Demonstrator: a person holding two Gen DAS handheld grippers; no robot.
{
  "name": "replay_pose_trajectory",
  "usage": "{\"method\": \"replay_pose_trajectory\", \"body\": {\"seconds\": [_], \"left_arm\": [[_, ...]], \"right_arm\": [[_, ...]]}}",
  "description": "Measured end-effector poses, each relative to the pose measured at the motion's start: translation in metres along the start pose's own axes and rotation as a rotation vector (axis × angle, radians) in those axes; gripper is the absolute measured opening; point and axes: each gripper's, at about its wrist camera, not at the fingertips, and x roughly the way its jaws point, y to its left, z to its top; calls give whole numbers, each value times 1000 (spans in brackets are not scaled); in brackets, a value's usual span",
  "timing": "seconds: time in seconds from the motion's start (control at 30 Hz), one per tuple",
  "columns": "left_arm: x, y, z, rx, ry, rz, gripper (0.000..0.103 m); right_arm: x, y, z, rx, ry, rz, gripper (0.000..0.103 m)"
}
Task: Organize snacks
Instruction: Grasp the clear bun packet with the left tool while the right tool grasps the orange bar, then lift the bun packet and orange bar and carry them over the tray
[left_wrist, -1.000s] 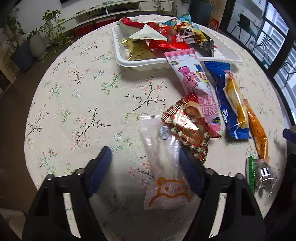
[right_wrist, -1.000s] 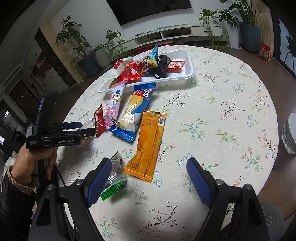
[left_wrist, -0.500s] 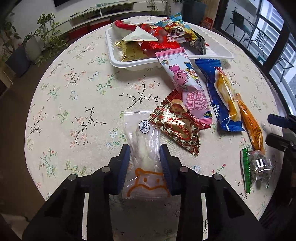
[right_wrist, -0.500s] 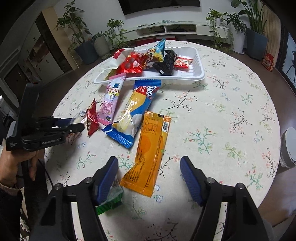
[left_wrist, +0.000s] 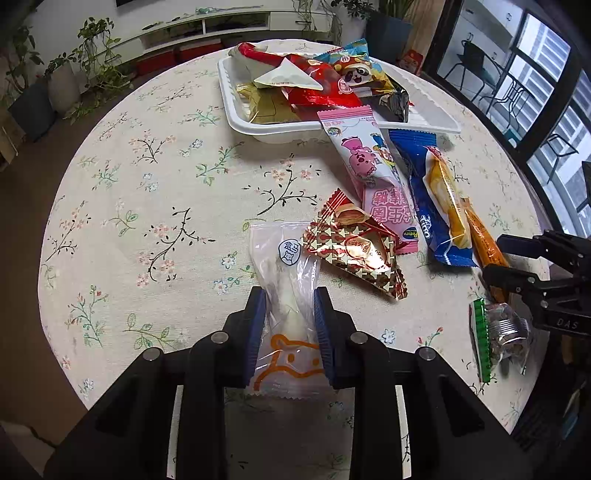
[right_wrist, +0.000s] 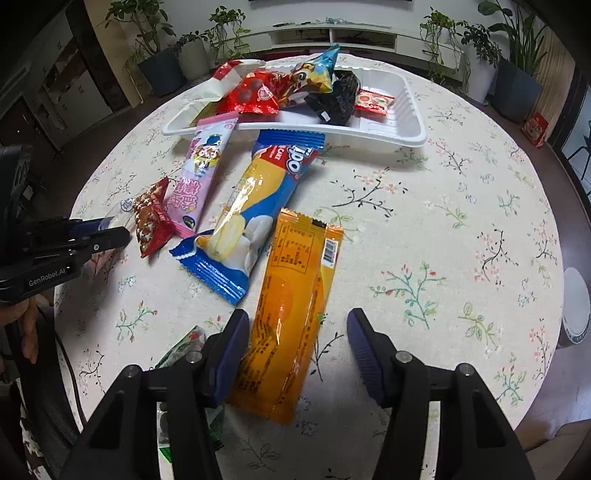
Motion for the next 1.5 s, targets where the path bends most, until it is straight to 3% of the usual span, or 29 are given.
{"method": "replay_pose_trajectory", "body": {"seconds": [0.2, 0.33, 0.93, 1.2, 1.5], "left_arm": [[-2, 0, -2, 5, 5, -6, 24], [-4, 0, -4, -3, 11, -28, 23], [-19, 13, -29, -112, -16, -118, 23], [-36, 19, -43, -193, -66, -177, 23], [-53, 32, -37, -265, -126, -260, 23]], "right_arm": [[-1, -1, 1, -30, 9, -19, 29], [-2, -4, -1, -21, 4, -1, 22], [-21, -19, -19, 30, -52, 45, 20], [-29, -29, -26, 101, -74, 131, 20], [-47, -53, -19, 174, -122, 189, 20]]}}
